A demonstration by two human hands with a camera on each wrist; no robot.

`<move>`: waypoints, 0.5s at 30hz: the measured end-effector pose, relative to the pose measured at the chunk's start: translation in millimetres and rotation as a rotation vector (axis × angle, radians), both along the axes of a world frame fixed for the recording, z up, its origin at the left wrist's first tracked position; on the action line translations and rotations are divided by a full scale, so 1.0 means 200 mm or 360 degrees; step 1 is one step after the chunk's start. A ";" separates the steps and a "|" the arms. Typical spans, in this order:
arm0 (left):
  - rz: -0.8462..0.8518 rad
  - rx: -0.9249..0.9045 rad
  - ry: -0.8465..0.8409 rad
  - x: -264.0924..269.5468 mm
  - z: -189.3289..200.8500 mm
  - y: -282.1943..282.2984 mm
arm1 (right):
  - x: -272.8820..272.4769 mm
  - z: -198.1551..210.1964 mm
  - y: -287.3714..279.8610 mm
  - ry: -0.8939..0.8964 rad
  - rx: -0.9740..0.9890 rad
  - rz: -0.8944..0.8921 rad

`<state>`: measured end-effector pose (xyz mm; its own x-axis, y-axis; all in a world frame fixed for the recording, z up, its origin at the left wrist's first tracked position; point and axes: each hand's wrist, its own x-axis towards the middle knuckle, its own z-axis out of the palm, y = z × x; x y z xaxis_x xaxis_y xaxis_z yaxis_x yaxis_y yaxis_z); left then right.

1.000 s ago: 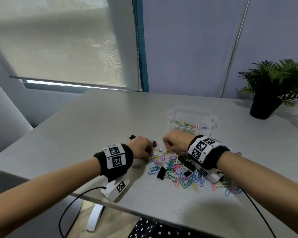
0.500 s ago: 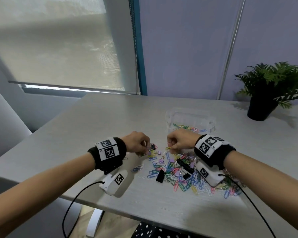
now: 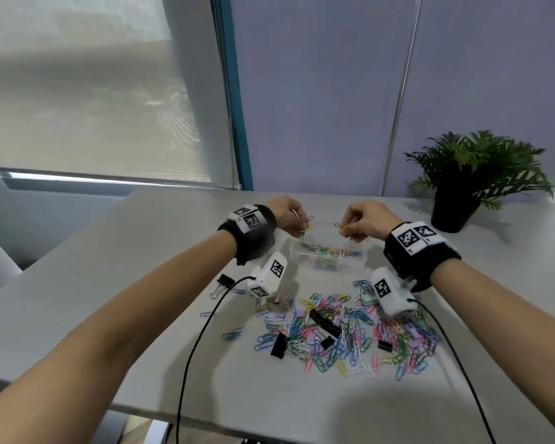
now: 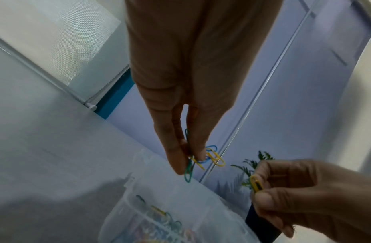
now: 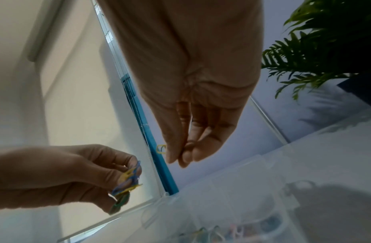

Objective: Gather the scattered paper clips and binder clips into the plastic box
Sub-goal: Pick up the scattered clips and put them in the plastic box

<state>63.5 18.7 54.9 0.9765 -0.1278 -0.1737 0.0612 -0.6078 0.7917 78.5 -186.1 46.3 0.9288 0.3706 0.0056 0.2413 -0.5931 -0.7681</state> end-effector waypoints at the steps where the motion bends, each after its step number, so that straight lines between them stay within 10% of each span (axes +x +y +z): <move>1: 0.0010 0.0020 0.0023 0.03 -0.02 -0.02 | 0.01 -0.01 0.00 0.0014 -0.0010 -0.0038; 15: -0.0186 0.0316 0.0118 -0.30 0.05 0.18 | -0.16 -0.05 0.17 -0.0407 -0.0652 0.0417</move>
<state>2.9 54.8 65.7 0.9407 -0.1957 -0.2770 0.0344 -0.7574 0.6521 46.8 -153.0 36.2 0.7931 0.6086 0.0255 0.5698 -0.7264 -0.3844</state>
